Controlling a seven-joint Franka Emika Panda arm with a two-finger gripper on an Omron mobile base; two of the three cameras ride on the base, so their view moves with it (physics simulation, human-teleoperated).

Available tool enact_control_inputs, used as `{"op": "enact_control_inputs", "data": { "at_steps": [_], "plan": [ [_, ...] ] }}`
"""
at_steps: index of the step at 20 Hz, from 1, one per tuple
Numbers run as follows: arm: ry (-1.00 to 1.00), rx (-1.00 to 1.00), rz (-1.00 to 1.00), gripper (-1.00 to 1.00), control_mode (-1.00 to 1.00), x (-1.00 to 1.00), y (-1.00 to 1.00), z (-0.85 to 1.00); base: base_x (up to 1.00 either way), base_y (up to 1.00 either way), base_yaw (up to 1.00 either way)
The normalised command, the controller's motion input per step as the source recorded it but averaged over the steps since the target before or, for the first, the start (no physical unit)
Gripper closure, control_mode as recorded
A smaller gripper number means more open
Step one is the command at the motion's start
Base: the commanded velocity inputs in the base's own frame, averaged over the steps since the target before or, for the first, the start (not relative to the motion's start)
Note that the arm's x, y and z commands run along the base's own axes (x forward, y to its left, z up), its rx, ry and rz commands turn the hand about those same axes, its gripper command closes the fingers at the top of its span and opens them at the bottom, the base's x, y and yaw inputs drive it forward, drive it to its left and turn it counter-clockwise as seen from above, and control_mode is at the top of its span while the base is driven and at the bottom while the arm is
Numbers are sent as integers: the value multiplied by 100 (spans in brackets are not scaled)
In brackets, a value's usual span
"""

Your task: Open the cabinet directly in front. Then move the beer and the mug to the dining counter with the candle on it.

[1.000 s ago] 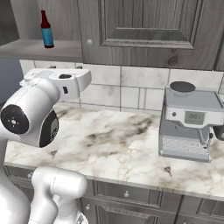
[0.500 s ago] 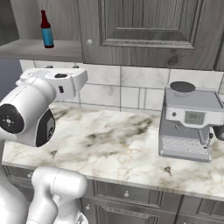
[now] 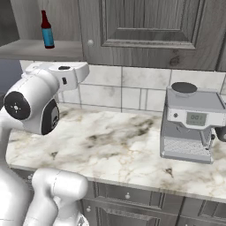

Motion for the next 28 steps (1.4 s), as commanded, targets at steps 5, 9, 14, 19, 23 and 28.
{"op": "enact_control_inputs", "data": {
  "at_steps": [5,9,14,19,23,28],
  "plan": [
    [0,0,0,-100,-100,75,0,0,0,0,0],
    [0,4,-3,-100,-100,71,-10,0,0,0,0],
    [0,9,-2,-100,-100,66,-13,3,0,0,0],
    [1,2,0,-100,-100,53,0,4,0,0,0],
    [1,5,0,-100,-100,62,0,15,0,0,0],
    [0,9,1,-100,-100,73,0,16,0,0,0]
  ]
}}
